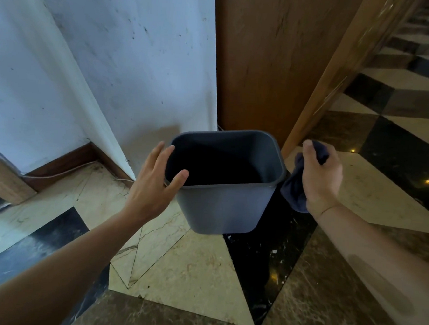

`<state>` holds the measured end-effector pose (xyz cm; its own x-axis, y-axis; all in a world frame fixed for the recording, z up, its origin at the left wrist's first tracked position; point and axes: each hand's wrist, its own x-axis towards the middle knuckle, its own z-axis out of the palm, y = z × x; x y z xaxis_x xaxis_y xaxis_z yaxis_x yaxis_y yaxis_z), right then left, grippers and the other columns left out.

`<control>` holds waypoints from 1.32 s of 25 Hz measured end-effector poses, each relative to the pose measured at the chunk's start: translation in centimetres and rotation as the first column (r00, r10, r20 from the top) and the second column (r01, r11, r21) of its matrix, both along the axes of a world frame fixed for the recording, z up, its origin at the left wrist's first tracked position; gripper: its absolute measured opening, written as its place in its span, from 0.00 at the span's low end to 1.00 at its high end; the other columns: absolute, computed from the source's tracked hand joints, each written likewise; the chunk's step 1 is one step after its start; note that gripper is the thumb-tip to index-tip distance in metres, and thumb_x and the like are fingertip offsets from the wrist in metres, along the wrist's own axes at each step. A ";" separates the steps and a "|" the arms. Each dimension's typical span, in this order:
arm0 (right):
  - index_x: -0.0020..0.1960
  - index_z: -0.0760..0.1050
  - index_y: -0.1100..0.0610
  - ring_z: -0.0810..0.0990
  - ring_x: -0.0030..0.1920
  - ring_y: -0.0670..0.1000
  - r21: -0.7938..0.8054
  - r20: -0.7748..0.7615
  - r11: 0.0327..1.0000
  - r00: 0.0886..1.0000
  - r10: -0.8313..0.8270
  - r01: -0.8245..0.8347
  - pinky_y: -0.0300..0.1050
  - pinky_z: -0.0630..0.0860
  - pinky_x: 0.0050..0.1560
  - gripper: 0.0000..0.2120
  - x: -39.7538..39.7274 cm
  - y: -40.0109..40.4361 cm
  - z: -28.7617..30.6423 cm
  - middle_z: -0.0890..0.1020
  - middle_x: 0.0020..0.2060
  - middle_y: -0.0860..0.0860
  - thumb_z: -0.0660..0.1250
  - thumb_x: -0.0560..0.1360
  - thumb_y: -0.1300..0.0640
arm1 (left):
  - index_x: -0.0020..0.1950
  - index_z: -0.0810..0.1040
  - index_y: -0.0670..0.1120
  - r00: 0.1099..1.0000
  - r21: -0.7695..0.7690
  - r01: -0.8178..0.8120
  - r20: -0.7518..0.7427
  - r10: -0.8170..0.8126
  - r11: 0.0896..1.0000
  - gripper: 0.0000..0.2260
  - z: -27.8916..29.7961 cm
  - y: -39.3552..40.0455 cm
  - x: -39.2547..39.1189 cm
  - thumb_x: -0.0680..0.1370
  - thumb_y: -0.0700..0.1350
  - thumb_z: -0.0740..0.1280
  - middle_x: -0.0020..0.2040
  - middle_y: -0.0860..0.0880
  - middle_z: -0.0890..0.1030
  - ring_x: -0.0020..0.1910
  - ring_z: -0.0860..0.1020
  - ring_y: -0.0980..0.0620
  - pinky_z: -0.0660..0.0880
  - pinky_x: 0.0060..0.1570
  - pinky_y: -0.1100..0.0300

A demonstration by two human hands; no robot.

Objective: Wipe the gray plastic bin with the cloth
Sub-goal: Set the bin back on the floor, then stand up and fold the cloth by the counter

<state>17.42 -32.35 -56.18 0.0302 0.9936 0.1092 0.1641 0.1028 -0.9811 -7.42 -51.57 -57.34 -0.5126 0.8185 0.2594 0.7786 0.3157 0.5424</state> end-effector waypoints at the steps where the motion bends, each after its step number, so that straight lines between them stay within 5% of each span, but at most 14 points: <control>1: 0.47 0.76 0.41 0.83 0.52 0.52 -0.028 -0.148 0.998 0.988 0.048 -0.053 0.57 0.79 0.58 0.04 -0.1 -0.5 1.7 0.83 0.46 0.47 0.65 0.76 0.42 | 0.72 0.64 0.53 0.997 0.087 0.030 -0.070 -0.024 0.996 0.26 1.4 0.5 1.1 0.77 0.64 0.57 0.72 0.50 0.66 0.67 0.68 0.50 0.72 0.61 0.47; 5: 0.47 0.81 0.45 0.86 0.45 0.50 -0.160 -0.500 0.934 0.842 0.202 -0.320 0.50 0.83 0.48 0.06 -1.8 -2.9 9.6 0.86 0.40 0.47 0.66 0.78 0.46 | 0.59 0.75 0.56 0.951 0.130 0.306 0.000 -0.309 0.943 0.21 8.7 3.8 7.7 0.72 0.66 0.64 0.54 0.58 0.76 0.51 0.74 0.61 0.74 0.52 0.60; 8: 0.50 0.80 0.43 0.86 0.48 0.52 -0.176 -0.520 0.908 0.819 0.242 -0.380 0.49 0.83 0.48 0.08 -2.6 -5.1 16.1 0.86 0.44 0.48 0.64 0.79 0.44 | 0.62 0.71 0.61 0.917 0.152 0.352 0.139 -0.373 0.923 0.25 15.3 5.1 11.4 0.69 0.68 0.67 0.51 0.66 0.76 0.51 0.75 0.68 0.70 0.47 0.74; 13: 0.57 0.77 0.40 0.82 0.55 0.54 -0.158 -0.532 0.907 0.807 0.256 -0.391 0.53 0.80 0.58 0.09 -1.6 -6.2 30.6 0.83 0.52 0.51 0.64 0.78 0.44 | 0.57 0.78 0.52 0.925 0.241 0.316 0.136 -0.355 0.917 0.13 30.9 5.1 12.6 0.73 0.50 0.71 0.47 0.56 0.80 0.45 0.78 0.60 0.70 0.45 0.72; 17: 0.56 0.75 0.30 0.79 0.59 0.52 -0.164 -0.298 0.865 0.860 0.415 -0.475 0.55 0.80 0.58 0.10 0.6 -5.2 42.8 0.76 0.60 0.49 0.63 0.80 0.47 | 0.53 0.80 0.50 0.936 0.203 0.323 0.078 -0.344 0.924 0.10 45.4 5.6 11.4 0.73 0.41 0.70 0.46 0.53 0.79 0.44 0.76 0.59 0.67 0.46 0.74; 20: 0.50 0.78 0.36 0.81 0.56 0.54 -0.212 -0.179 0.784 0.812 0.556 -0.583 0.58 0.82 0.52 0.08 2.3 -4.4 52.8 0.79 0.56 0.51 0.70 0.76 0.50 | 0.53 0.81 0.49 0.944 0.201 0.308 0.055 -0.324 0.930 0.11 55.8 5.9 10.6 0.72 0.39 0.71 0.48 0.52 0.82 0.47 0.77 0.57 0.68 0.49 0.74; 24: 0.55 0.75 0.47 0.82 0.51 0.53 -0.232 -0.096 0.681 0.713 0.695 -0.695 0.49 0.84 0.40 0.25 3.5 -3.4 64.4 0.78 0.55 0.51 0.79 0.66 0.66 | 0.53 0.80 0.50 0.950 0.254 0.290 0.037 -0.309 0.923 0.12 67.8 5.8 10.1 0.72 0.38 0.71 0.49 0.53 0.82 0.48 0.77 0.58 0.69 0.49 0.72; 28: 0.50 0.76 0.47 0.83 0.44 0.52 -0.177 0.128 0.779 0.771 0.624 -0.601 0.50 0.84 0.33 0.14 4.0 -4.4 74.3 0.80 0.47 0.50 0.75 0.72 0.62 | 0.54 0.79 0.52 0.935 0.262 0.341 0.003 -0.355 0.903 0.12 77.5 4.6 10.2 0.72 0.40 0.71 0.49 0.56 0.81 0.48 0.77 0.61 0.68 0.50 0.74; 30: 0.47 0.76 0.43 0.82 0.44 0.54 -0.118 0.333 0.822 0.758 0.561 -0.557 0.52 0.84 0.35 0.09 4.5 -4.7 78.0 0.80 0.47 0.51 0.73 0.74 0.56 | 0.54 0.79 0.52 0.930 0.251 0.357 -0.007 -0.367 0.900 0.12 80.9 3.9 10.0 0.73 0.41 0.71 0.50 0.58 0.81 0.48 0.76 0.63 0.66 0.50 0.76; 33: 0.49 0.80 0.48 0.77 0.59 0.57 0.063 0.563 0.839 0.713 0.417 -0.541 0.52 0.76 0.58 0.03 5.1 -4.7 81.8 0.76 0.58 0.54 0.71 0.75 0.53 | 0.55 0.78 0.54 0.924 0.272 0.364 0.016 -0.383 0.891 0.11 83.8 3.0 9.7 0.74 0.44 0.71 0.49 0.63 0.80 0.49 0.76 0.67 0.67 0.48 0.78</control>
